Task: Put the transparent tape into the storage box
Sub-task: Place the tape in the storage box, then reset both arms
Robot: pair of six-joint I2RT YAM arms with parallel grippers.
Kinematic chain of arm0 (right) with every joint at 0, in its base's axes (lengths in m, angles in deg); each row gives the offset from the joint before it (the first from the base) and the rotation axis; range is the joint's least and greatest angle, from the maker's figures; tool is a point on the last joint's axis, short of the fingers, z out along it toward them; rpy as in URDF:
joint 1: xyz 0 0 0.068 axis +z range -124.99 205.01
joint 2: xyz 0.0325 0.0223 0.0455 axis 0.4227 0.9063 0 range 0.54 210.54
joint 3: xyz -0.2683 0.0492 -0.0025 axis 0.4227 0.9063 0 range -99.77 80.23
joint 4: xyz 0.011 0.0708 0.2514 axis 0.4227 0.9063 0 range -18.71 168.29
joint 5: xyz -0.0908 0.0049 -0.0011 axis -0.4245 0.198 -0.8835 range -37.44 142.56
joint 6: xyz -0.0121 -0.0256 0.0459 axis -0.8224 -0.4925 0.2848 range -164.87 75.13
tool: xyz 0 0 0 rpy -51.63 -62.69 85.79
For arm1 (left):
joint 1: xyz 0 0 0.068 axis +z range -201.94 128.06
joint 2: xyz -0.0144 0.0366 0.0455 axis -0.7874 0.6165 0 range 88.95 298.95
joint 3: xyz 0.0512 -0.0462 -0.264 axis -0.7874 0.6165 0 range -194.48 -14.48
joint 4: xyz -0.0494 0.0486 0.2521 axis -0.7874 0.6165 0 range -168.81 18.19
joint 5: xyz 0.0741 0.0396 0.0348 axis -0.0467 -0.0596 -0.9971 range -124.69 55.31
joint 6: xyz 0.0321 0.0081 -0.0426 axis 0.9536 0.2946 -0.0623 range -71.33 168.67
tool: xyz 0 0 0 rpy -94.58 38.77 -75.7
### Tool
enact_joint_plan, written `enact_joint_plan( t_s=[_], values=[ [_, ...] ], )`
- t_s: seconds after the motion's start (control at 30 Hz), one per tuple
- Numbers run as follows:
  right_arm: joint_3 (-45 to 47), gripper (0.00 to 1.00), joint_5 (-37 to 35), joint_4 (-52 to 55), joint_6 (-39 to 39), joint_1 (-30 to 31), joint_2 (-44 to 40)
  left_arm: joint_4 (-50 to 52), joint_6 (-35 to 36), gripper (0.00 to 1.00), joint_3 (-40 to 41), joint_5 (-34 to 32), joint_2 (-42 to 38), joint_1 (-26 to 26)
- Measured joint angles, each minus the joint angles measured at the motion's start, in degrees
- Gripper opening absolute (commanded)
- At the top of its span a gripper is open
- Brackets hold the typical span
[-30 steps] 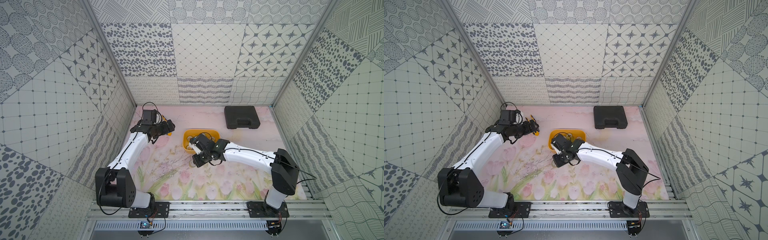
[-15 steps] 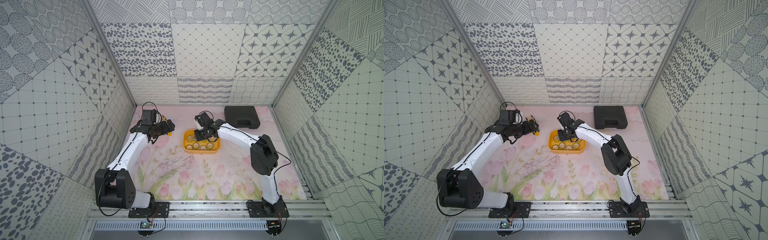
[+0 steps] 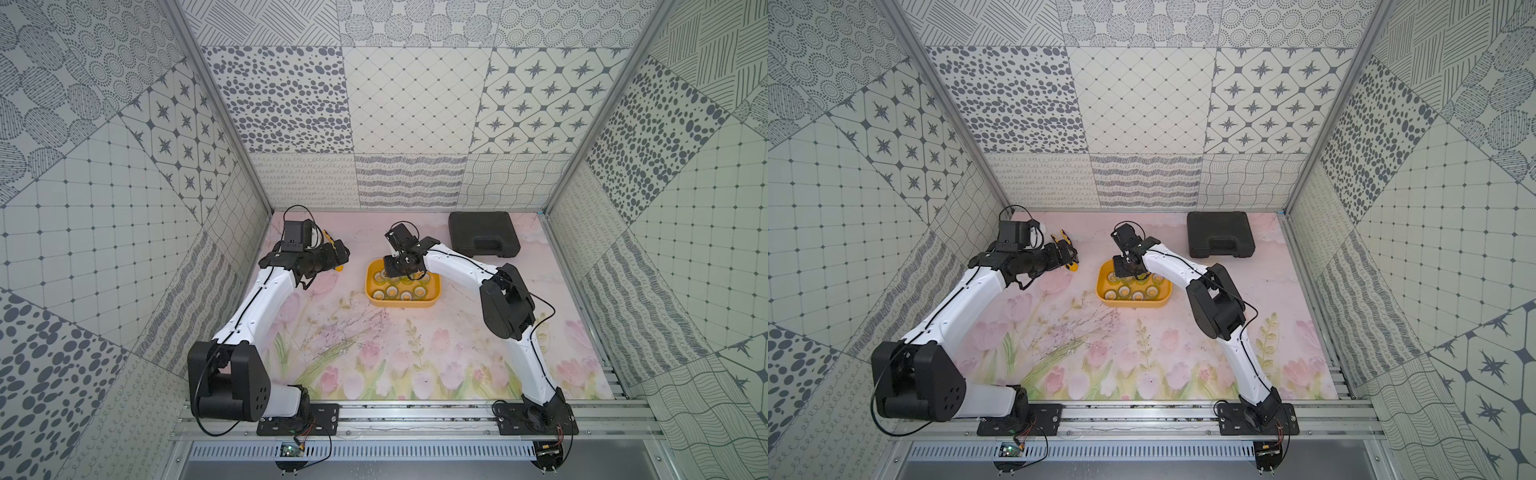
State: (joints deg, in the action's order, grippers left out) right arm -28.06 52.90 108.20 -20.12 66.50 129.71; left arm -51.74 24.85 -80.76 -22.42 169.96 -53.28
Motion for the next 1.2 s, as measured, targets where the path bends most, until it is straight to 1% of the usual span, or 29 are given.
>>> enact_joint_plan(
  t_s=[0.1,0.13,0.17,0.2,0.27,0.4,0.47,0.57,0.7,0.83,0.93,1.07,1.2],
  values=[
    [1.0,0.63,-0.3,-0.2,-0.6,-0.1,-0.6,-1.1,0.0,0.99,1.5,-0.2,-0.9,0.0],
    [2.3,0.76,-0.7,-0.3,-0.9,-0.1,-1.6,-1.5,0.1,0.99,2.2,-0.4,-1.4,0.0],
    [4.0,0.93,-1.1,-0.3,-1.0,-0.1,-3.0,-2.2,0.2,0.99,3.1,-0.7,-2.0,0.0],
    [6.3,0.97,-1.8,-0.6,-1.2,-0.1,-5.1,-2.9,0.3,0.99,4.0,-0.9,-2.6,0.0],
    [11.8,0.97,-3.6,-1.3,-2.0,-0.1,-10.4,-4.5,0.8,0.99,5.9,-1.5,-3.7,0.0],
    [25.1,0.97,-9.2,-5.4,-3.9,-0.1,-25.9,-9.8,2.9,0.99,11.9,-3.7,-7.1,-1.0],
    [32.0,0.97,-13.6,-8.7,-5.7,-0.2,-34.9,-13.9,4.9,0.99,16.3,-5.5,-9.7,-2.8],
    [41.6,0.97,-20.7,-14.1,-8.8,-0.6,-46.0,-19.9,8.3,0.99,22.9,-8.3,-12.6,-5.8],
    [55.2,0.97,-29.4,-22.1,-13.6,-2.6,-55.7,-27.8,10.6,0.99,30.4,-14.1,-13.6,-8.3],
    [68.8,0.97,-34.8,-31.6,-18.8,-7.3,-60.4,-36.8,12.2,0.99,36.5,-20.3,-10.1,-9.2],
    [76.7,0.97,-36.0,-39.2,-21.6,-11.5,-62.1,-41.7,13.5,0.99,38.3,-24.8,-6.9,-9.5],
    [81.2,0.97,-35.5,-48.7,-22.9,-17.3,-61.2,-53.2,16.3,0.99,43.1,-29.4,-1.7,-9.4],
    [82.7,0.97,-34.2,-61.5,-24.2,-21.8,-55.0,-61.2,18.5,0.99,44.9,-32.2,3.7,-9.2]
  ],
)
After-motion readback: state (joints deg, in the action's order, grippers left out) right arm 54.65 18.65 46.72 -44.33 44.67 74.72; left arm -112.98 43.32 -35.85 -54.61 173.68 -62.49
